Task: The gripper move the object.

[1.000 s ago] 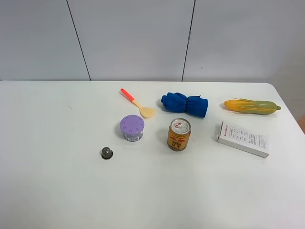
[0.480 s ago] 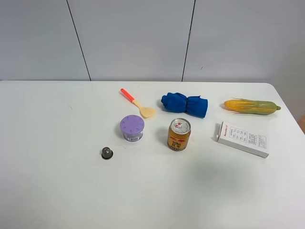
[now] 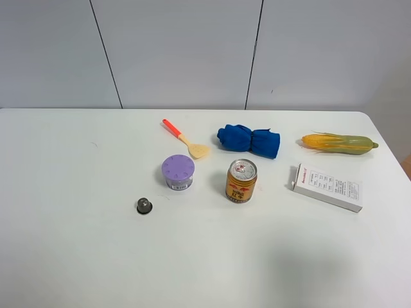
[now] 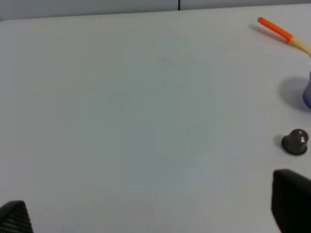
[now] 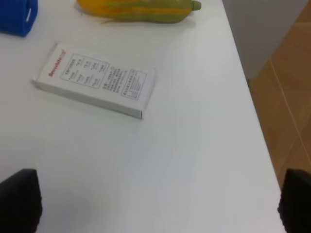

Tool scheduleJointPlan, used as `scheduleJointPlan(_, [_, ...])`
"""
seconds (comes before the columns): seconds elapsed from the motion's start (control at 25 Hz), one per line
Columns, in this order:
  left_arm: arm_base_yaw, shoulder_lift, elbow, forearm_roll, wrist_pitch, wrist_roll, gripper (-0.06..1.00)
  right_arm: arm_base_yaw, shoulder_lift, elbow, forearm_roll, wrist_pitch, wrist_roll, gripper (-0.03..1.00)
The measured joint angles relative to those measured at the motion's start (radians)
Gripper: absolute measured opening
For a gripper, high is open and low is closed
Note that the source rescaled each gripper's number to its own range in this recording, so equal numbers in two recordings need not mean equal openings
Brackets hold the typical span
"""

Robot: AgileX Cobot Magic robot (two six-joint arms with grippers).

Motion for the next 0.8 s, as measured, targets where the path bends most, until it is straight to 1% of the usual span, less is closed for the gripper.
scheduleJointPlan(0.24, [0.000, 0.000, 0.000, 0.000, 0.000, 0.000, 1.00, 0.000, -0.021, 0.066, 0.121, -0.065, -0.074, 1.00])
scheduleJointPlan(0.6, [0.000, 0.000, 0.000, 0.000, 0.000, 0.000, 1.00, 0.000, -0.073, 0.093, 0.120, -0.054, -0.081, 1.00])
scheduleJointPlan(0.8, [0.000, 0.000, 0.000, 0.000, 0.000, 0.000, 1.00, 0.000, -0.171, 0.093, 0.120, -0.055, -0.081, 1.00])
